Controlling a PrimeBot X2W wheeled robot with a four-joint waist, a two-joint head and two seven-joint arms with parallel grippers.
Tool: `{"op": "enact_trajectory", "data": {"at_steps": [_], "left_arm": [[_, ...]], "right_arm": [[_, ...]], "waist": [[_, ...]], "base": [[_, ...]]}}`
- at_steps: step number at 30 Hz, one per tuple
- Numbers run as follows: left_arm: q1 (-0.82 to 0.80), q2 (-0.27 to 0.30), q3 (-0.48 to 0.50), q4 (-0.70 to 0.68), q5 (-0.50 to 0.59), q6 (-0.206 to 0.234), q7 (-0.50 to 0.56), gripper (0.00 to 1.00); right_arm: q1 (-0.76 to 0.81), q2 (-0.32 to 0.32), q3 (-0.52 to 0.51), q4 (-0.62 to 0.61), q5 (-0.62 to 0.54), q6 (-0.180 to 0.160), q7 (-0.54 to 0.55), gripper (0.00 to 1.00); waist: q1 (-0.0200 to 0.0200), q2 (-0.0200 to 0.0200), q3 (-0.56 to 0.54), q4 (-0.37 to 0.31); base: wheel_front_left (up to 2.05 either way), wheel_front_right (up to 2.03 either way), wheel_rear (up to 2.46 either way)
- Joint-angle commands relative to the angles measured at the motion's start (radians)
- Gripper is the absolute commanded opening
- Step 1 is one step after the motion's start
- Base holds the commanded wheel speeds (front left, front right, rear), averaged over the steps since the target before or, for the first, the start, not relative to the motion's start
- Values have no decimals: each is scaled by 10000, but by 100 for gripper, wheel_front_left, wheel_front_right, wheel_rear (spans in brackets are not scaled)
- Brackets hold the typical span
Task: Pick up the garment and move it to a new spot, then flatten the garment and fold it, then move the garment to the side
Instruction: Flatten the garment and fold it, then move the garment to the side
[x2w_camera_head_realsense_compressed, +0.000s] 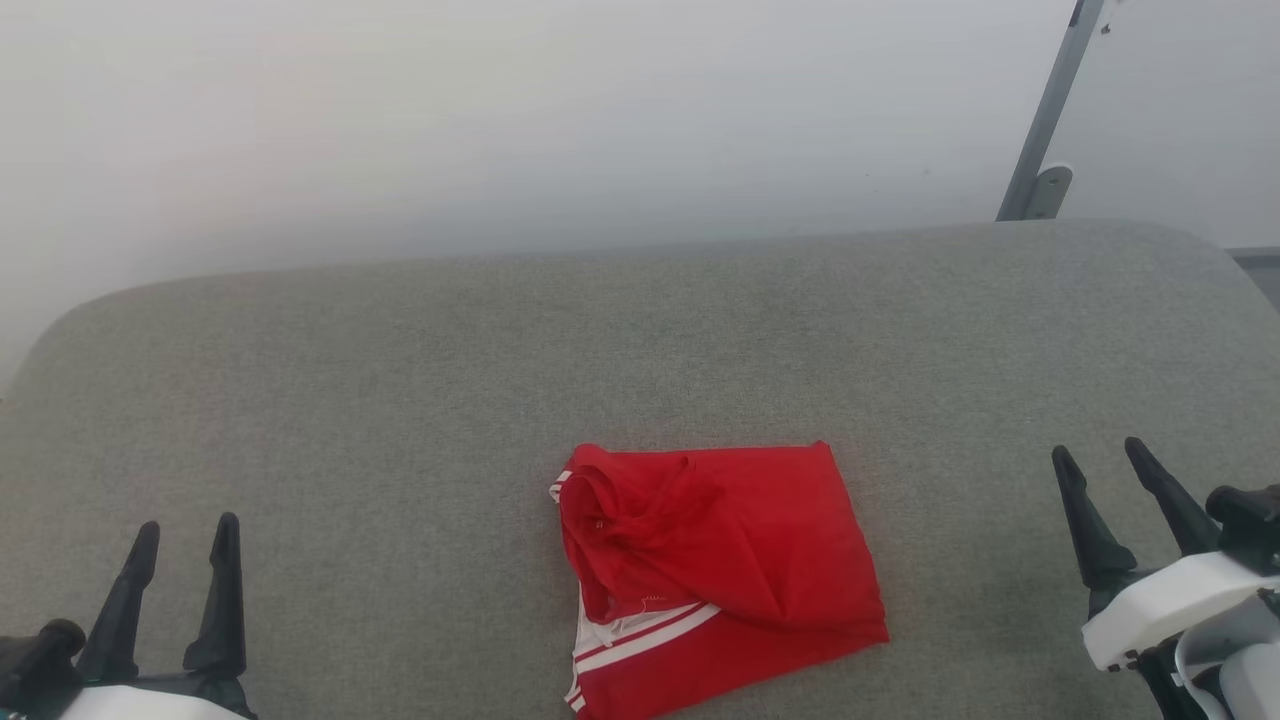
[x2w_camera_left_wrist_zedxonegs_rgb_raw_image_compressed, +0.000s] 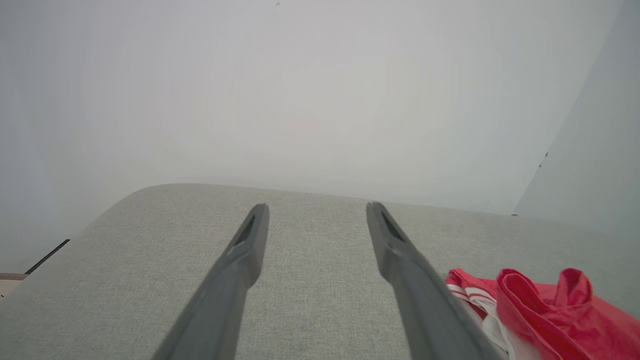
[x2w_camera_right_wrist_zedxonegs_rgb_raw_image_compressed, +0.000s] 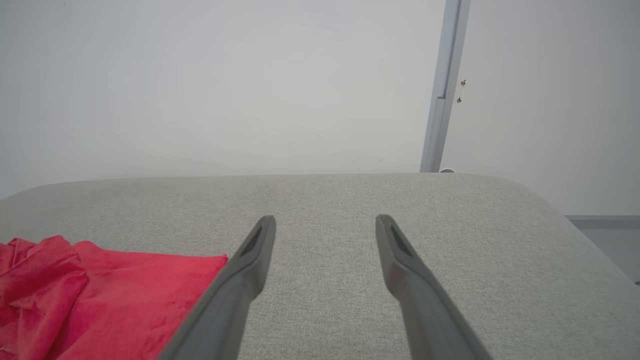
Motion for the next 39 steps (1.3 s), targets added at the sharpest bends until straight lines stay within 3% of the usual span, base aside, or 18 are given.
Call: {"op": "enact_trajectory", "data": {"at_steps": [1,14,19,29,39], "left_arm": [[83,41,-17,-18,-45,-19,-36,100],[11,39,-107,-75,-85,-18,-36,100],[-100,25,-147,-86,-79,-20,-36,100],[-227,11,-530,-83,-47,-20,-37,100],[-675,-126,-1029,147,-52,-18,-36,100]], "right_arm": [[127,66,-53,-87,-61,-5,-59,100],[321,211,-223,-412,-243,-5,47,100],[297,380,-22,-527,264,-5,510,100],[-297,190,1317,-324,1787,-5,3260,100],[-1353,-246,2014,850,2017,-5,6284,100]], "waist": [[0,0,11,6],[0,0,89,66],[0,0,138,212],[0,0,389,1082],[0,0,1054,2055]], "base": [[0,0,0],[0,0,0],[0,0,0],[0,0,0],[0,0,0]]}}
